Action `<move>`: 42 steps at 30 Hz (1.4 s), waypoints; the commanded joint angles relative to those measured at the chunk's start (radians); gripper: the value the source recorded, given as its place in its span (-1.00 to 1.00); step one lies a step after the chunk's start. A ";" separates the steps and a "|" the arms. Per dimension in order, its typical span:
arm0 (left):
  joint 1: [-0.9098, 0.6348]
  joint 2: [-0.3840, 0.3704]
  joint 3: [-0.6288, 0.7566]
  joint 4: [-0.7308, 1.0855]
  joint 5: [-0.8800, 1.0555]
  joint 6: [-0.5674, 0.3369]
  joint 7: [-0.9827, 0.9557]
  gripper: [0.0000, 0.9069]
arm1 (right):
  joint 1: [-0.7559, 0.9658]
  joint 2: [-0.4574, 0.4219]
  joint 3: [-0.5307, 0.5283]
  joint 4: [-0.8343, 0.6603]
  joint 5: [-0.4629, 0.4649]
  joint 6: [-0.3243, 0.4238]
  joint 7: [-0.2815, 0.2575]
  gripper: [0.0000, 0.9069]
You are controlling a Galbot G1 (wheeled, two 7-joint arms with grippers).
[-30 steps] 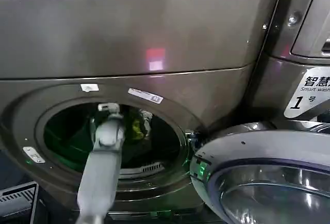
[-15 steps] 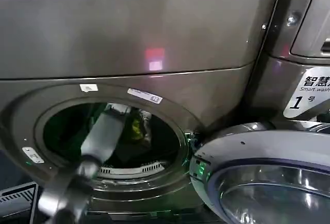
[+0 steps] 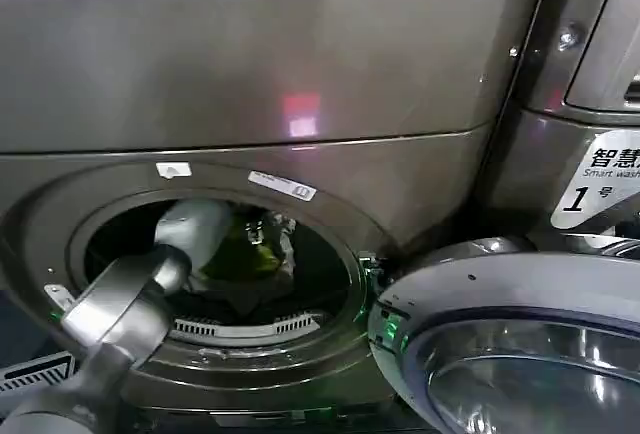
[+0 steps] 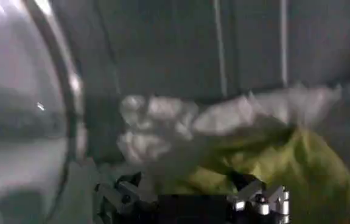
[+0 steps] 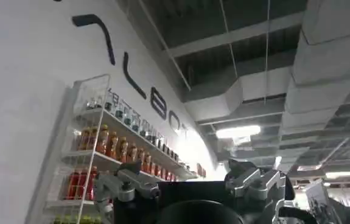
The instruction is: Grasp the clothes from the dryer.
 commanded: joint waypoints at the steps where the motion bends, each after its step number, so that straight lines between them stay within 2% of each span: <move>1: -0.004 -0.013 0.048 0.055 -0.023 0.001 0.002 0.73 | -0.003 0.001 0.001 -0.001 0.000 0.001 -0.001 1.00; 3: 0.002 -0.024 0.048 0.069 -0.033 0.004 0.006 0.25 | -0.005 0.001 0.003 -0.004 0.000 0.002 -0.003 1.00; 4: 0.006 -0.027 0.050 0.071 -0.034 0.004 0.007 0.10 | -0.006 0.002 0.004 -0.004 0.000 0.002 -0.003 1.00; 5: 0.009 -0.029 0.050 0.070 -0.036 0.004 0.010 0.10 | -0.006 0.002 0.004 -0.006 0.000 0.002 -0.002 1.00; 6: 0.010 -0.031 0.050 0.070 -0.041 0.005 0.013 -0.52 | -0.006 0.003 0.004 -0.006 0.000 0.002 -0.002 1.00; 7: 0.009 -0.032 0.050 0.069 -0.047 0.006 0.011 -0.70 | -0.006 0.004 0.003 -0.005 0.000 0.003 -0.002 1.00; 8: 0.007 -0.034 0.050 0.069 -0.047 0.005 0.015 -0.72 | -0.006 0.004 0.003 -0.005 0.000 0.003 -0.002 1.00; 9: 0.006 -0.035 0.050 0.069 -0.047 0.004 0.018 -0.92 | -0.006 0.003 0.003 -0.006 -0.001 0.003 -0.002 1.00; 10: 0.004 -0.036 0.050 0.068 -0.054 0.002 0.019 -1.00 | -0.005 0.003 0.003 -0.008 -0.001 0.003 -0.002 1.00; 19: 0.010 -0.037 0.016 0.066 -0.096 -0.013 0.015 -1.00 | 0.004 0.007 -0.003 -0.016 -0.007 0.004 -0.002 1.00; 24: 0.029 -0.042 -0.192 -0.003 -0.193 0.026 -0.130 -1.00 | 0.016 0.014 -0.017 -0.004 -0.011 0.005 -0.001 1.00; 27: 0.057 -0.036 -0.321 -0.075 -0.263 0.058 -0.296 -1.00 | 0.018 0.016 -0.019 -0.002 -0.012 0.006 -0.001 1.00; 31: 0.157 0.019 -0.402 -0.235 -0.382 0.076 -0.425 -1.00 | 0.026 0.018 -0.030 0.011 -0.013 0.006 0.001 1.00; 32: 0.200 0.046 -0.416 -0.311 -0.469 0.086 -0.441 -1.00 | 0.025 0.017 -0.030 0.007 -0.014 0.007 0.001 1.00; 35: 0.302 0.090 -0.476 -0.496 -0.528 0.079 -0.485 -1.00 | 0.022 0.016 -0.030 0.008 -0.014 0.007 0.003 1.00; 42: 0.495 0.071 -0.655 -0.764 -0.632 0.017 -0.767 -1.00 | 0.020 0.014 -0.031 0.016 -0.015 0.036 0.000 1.00</move>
